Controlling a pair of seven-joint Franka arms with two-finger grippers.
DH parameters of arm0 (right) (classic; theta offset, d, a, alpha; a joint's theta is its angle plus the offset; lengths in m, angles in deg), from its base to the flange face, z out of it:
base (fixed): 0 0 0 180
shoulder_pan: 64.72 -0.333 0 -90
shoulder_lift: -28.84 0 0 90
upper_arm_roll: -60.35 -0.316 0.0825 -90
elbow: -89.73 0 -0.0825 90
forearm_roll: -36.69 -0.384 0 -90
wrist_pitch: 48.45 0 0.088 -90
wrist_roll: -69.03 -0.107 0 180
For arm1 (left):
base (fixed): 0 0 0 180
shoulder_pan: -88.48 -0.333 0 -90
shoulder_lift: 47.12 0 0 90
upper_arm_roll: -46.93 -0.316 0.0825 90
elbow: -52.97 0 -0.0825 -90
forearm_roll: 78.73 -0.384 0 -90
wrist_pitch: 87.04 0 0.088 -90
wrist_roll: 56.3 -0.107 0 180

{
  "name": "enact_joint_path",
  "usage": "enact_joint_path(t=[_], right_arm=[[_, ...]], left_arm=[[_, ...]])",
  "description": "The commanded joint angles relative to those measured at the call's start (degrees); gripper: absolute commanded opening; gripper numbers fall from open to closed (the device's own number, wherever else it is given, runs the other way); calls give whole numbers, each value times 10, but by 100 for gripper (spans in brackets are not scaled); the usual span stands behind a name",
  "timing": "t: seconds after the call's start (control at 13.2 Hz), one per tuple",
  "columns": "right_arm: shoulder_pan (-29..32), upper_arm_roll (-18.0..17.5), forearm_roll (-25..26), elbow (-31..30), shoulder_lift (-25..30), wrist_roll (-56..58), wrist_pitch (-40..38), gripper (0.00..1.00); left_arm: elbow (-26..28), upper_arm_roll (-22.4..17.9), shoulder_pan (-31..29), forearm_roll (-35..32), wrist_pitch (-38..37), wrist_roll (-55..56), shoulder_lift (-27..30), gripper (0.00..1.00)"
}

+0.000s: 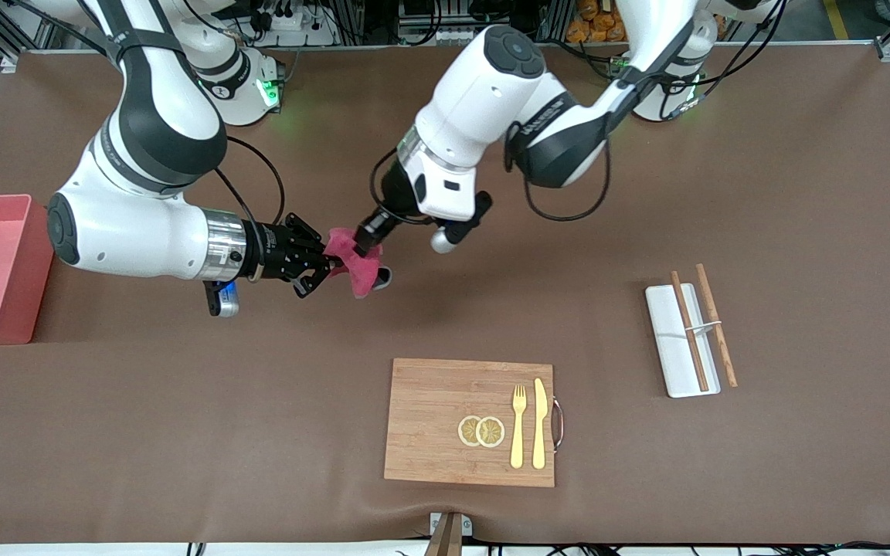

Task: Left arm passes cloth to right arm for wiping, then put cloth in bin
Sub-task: 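Lower the cloth to the table with the right gripper while left withdraws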

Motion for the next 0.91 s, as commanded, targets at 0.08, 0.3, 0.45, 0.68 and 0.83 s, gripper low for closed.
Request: enact_joint_path(t=[0.08, 0.3, 0.45, 0.68, 0.83], right_arm=[[-33, 3, 45, -10, -6, 87, 33, 0], [-52, 3, 131, -26, -57, 143, 96, 0], [-55, 3, 197, -54, -88, 199, 147, 0], [-28, 6, 236, -134, -106, 318, 236, 0], [0, 9, 251, -177, -105, 381, 286, 0]], left_arm=[[7, 0, -62, -15, -159, -54, 66, 100], [8, 0, -133, -13, -273, -195, 88, 100], [9, 2, -189, -13, -313, -284, 93, 100], [19, 2, -256, -15, -391, -401, 102, 100], [37, -1, -295, -20, -405, -471, 116, 100]])
